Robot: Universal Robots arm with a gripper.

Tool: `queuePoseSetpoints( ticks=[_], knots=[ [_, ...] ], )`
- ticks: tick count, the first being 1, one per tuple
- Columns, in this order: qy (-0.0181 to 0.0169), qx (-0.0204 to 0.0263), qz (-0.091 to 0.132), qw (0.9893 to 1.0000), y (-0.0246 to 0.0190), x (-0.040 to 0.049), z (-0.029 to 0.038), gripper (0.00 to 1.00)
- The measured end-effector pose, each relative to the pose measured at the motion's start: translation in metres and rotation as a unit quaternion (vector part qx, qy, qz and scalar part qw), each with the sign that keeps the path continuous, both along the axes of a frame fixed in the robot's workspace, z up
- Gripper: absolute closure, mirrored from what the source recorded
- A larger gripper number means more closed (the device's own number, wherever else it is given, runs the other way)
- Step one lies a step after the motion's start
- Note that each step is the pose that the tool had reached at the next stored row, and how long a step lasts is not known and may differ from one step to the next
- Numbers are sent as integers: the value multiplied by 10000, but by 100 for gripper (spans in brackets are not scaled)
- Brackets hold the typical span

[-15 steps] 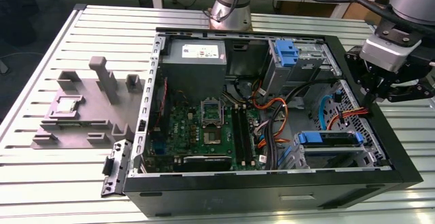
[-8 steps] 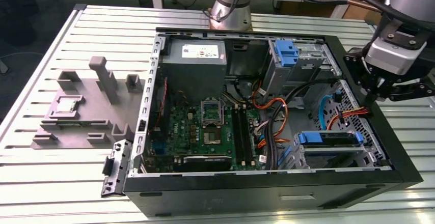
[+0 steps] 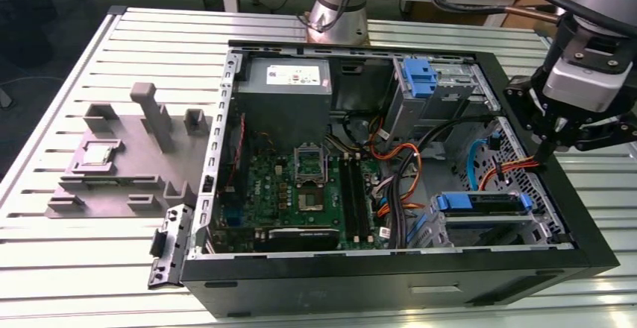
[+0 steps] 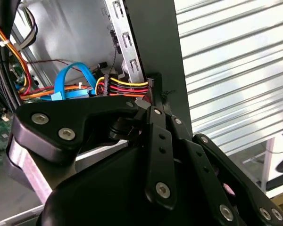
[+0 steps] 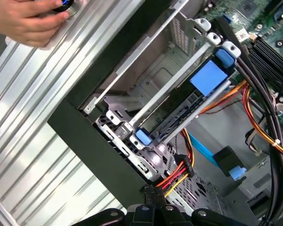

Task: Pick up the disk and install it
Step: 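Insert the disk into the insertion slot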

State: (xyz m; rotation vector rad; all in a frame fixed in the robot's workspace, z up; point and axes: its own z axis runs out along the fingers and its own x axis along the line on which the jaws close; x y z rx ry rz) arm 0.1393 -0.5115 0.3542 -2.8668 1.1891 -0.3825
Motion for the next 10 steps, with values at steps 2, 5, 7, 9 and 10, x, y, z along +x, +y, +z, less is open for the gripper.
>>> queuePoseSetpoints(
  ticks=[2,5,7,9,10],
  knots=[
    [0,-8,110,9999,0,0,-3,90],
    [-1,-26,211,9998,0,-5,-5,90],
    [-14,-45,221,9997,0,-24,-4,90],
    [-36,-54,224,9997,1,-52,-4,90],
    [-48,-55,224,9997,0,-67,-4,90]
  ],
)
